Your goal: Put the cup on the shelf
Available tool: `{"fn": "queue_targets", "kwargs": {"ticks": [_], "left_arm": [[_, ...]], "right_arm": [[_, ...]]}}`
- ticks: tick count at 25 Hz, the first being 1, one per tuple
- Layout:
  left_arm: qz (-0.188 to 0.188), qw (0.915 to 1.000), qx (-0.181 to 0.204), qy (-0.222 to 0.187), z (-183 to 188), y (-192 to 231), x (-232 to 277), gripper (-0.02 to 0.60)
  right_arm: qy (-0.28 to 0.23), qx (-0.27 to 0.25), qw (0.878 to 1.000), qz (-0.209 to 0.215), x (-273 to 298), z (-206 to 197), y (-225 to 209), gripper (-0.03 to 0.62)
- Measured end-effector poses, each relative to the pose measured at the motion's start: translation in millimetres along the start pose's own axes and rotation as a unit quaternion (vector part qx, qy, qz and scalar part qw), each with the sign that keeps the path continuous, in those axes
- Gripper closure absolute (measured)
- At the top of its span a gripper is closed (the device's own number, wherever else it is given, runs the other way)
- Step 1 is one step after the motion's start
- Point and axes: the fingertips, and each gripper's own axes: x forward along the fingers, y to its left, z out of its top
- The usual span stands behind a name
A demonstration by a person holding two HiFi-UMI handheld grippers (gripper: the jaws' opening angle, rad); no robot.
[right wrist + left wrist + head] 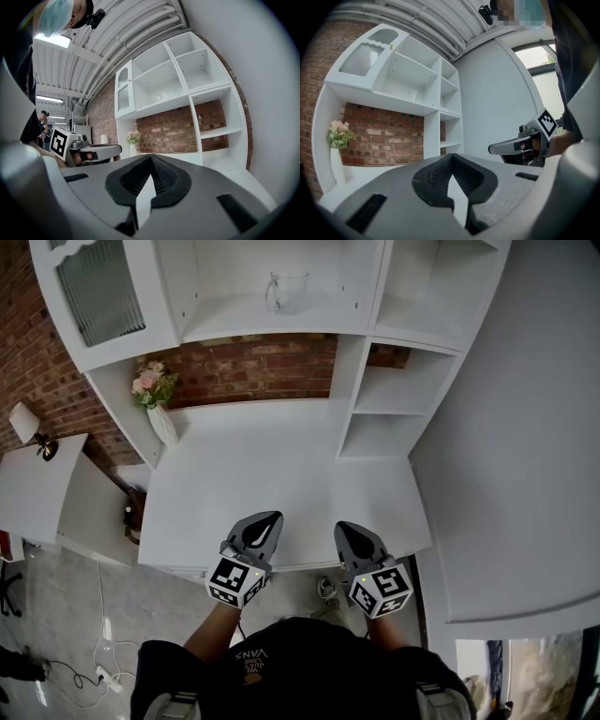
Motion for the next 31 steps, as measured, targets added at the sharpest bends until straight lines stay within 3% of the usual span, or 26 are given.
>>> {"fn": "queue_targets", "kwargs": {"ticks": [13,31], "left_arm": [[0.035,0.9989,-0.03,0.009,-26.1,-10.8,-49.0,0.575],[0.052,0.9981,-0.033,0.007,-30.4,-13.3,-62.7,0.575]], "right_arm": [[0.011,-0.007,1.0,0.009,-7.1,-19.2,28.3,0.594],[0.009,-0.011,1.0,0.016,-11.2,-21.8,38.2,0.594]]}}
